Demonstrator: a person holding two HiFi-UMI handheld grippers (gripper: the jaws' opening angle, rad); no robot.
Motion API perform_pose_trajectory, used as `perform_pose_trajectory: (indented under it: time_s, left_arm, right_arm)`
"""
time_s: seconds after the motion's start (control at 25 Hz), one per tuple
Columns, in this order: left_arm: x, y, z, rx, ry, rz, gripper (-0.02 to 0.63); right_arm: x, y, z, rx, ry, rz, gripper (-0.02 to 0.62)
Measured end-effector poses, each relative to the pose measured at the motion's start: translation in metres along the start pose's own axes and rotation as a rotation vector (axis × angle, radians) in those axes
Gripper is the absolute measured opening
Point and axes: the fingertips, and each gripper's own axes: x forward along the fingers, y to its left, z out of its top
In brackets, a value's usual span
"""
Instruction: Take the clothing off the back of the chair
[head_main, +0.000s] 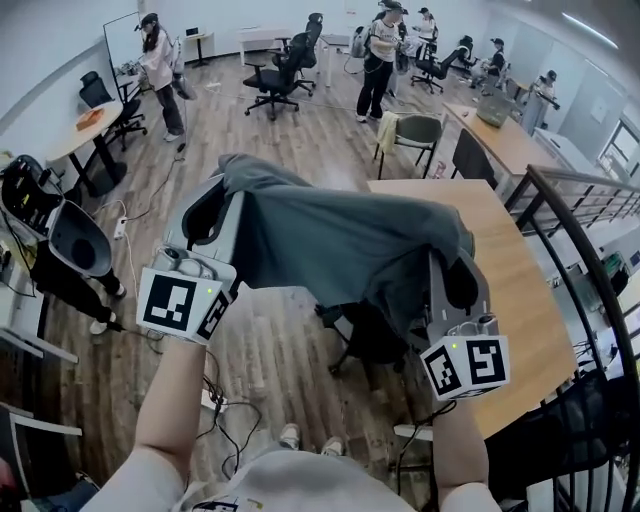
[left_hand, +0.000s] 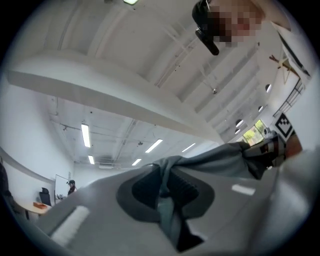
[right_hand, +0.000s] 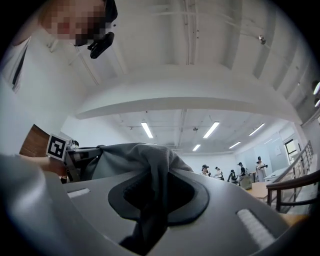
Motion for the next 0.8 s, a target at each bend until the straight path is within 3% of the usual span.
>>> perform_pose_trajectory:
  time_s: [0.32, 0.44, 0.6, 0.8]
  left_arm:
    - [-0.084, 0.066, 0.064, 0.115, 0.014, 0.185, 0.038]
    - [-0.115, 0.082, 0.076, 0.162, 0.043, 0.259, 0.038]
    - [-0.185, 0.117, 0.091, 0.222, 0.104, 0.368, 0.038]
    - [-0.248, 0.133, 0.108, 0.264, 0.149, 0.453, 0.038]
  right_arm:
    - [0.028, 0.084, 0.035, 0.041, -0.095, 0.197, 0.067]
    - [0.038, 0.112, 0.041, 0.069, -0.117, 0.276, 0.067]
    - [0.047, 0.180, 0.051, 0.114, -0.148, 0.399, 0.066]
    - [0.044, 0.237, 0.062, 0.141, -0.171, 0.497, 0.067]
